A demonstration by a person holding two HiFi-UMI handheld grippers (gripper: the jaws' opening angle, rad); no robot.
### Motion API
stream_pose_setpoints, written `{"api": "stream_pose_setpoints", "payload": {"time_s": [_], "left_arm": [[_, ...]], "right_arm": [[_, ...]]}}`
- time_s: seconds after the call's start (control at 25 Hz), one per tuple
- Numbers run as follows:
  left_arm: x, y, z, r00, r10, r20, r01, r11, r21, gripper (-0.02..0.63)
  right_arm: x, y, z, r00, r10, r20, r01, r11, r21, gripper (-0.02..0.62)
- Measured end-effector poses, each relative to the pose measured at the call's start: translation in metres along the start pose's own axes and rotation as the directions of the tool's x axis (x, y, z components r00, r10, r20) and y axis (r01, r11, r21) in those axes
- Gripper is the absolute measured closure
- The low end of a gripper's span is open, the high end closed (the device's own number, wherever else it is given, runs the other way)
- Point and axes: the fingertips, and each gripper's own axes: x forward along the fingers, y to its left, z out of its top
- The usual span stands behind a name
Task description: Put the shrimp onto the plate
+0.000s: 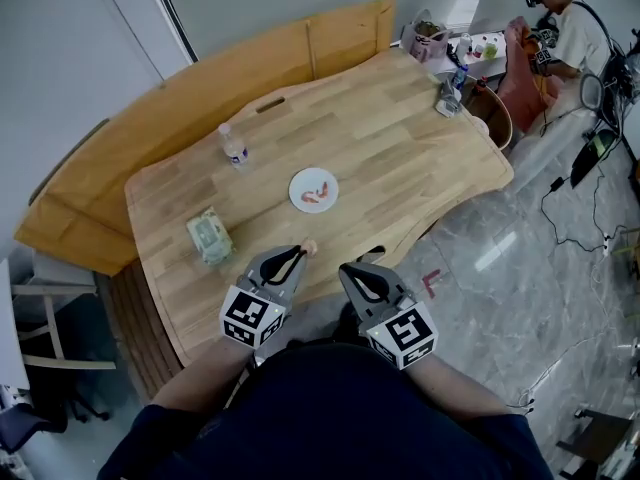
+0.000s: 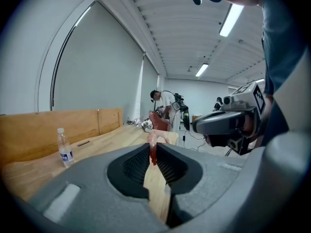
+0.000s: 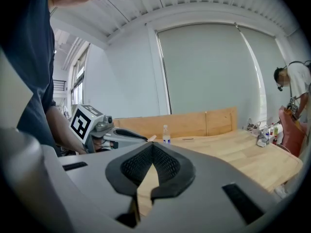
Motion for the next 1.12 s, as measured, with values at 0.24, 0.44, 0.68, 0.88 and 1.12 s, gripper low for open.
{"api": "stream_pose_setpoints", "payload": {"time_s": [0.24, 0.44, 0.68, 0.88, 1.12], "left_arm": [[0.053, 0.036, -0.015, 0.998, 0.044, -0.053, -0.045, 0.999, -0.009, 0.558], [0.085, 0.062, -0.034, 0.992, 0.078, -0.102, -0.079, 0.997, -0.003, 0.558], [0.118, 0.091, -0.054, 0.983, 0.106, -0.151, -0.107, 0.994, 0.003, 0.558], [0.147, 0.118, -0.072, 0.971, 0.135, -0.198, -0.134, 0.991, 0.016, 0.558], [0.184, 0.148, -0.099, 0.949, 0.159, -0.272, -0.151, 0.987, 0.051, 0.558]], "right_arm": [[0.012, -0.038, -0.005, 0.999, 0.019, -0.030, -0.019, 1.000, 0.025, 0.586], [0.022, -0.060, -0.014, 0.998, 0.041, -0.055, -0.039, 0.999, 0.037, 0.586], [0.036, -0.076, -0.021, 0.994, 0.072, -0.077, -0.069, 0.997, 0.046, 0.586], [0.044, -0.088, -0.025, 0.993, 0.085, -0.082, -0.080, 0.995, 0.058, 0.586], [0.050, -0.106, -0.035, 0.992, 0.092, -0.088, -0.083, 0.991, 0.102, 0.586]]}}
